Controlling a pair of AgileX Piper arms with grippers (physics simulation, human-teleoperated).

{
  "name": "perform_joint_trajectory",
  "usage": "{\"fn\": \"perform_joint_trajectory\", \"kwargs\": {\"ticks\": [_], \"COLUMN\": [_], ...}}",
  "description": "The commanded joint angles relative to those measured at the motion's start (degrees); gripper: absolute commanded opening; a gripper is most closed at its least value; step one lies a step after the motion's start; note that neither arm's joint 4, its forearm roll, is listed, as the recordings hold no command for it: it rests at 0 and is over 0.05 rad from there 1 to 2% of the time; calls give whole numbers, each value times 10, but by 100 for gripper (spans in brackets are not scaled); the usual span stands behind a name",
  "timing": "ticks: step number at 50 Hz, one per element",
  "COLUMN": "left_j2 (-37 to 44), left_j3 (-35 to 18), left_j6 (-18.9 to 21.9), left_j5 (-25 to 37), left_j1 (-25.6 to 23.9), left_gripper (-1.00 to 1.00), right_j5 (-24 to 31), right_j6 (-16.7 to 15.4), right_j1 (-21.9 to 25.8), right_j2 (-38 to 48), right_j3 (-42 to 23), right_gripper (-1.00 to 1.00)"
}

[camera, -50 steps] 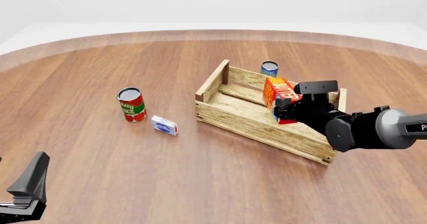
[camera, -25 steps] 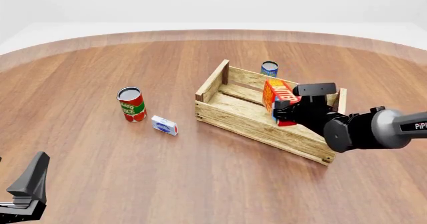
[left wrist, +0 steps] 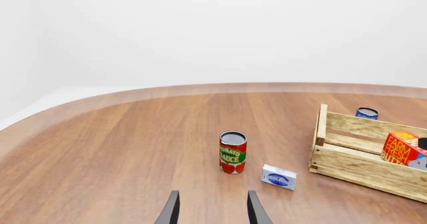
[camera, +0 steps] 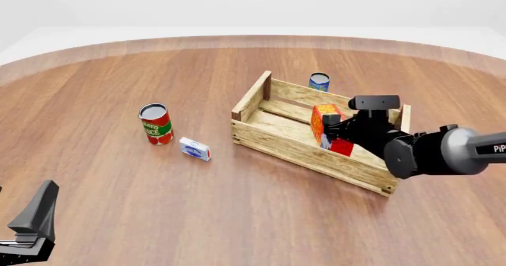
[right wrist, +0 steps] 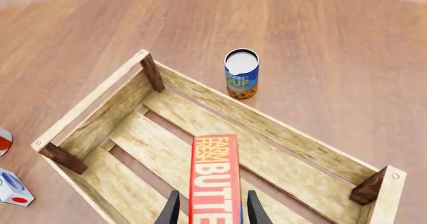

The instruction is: Pick up the butter and put it in the tray.

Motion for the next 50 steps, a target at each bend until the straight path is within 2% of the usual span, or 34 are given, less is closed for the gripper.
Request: {"fn": "perform_joint_trajectory", "kwargs": {"ticks": [1,50], "left_j2": [0,0], "left_j3": [0,0], "left_j6": [0,0], "left_j5": [0,0], "left_j1": [0,0], "left_gripper": [100,100], "right_j5": [1,24], "right_j6": [4,-7], "right_j1": [2,0], "right_j2": [-8,-101], "right_j3": [2,49], "right_gripper": [100,100]}}
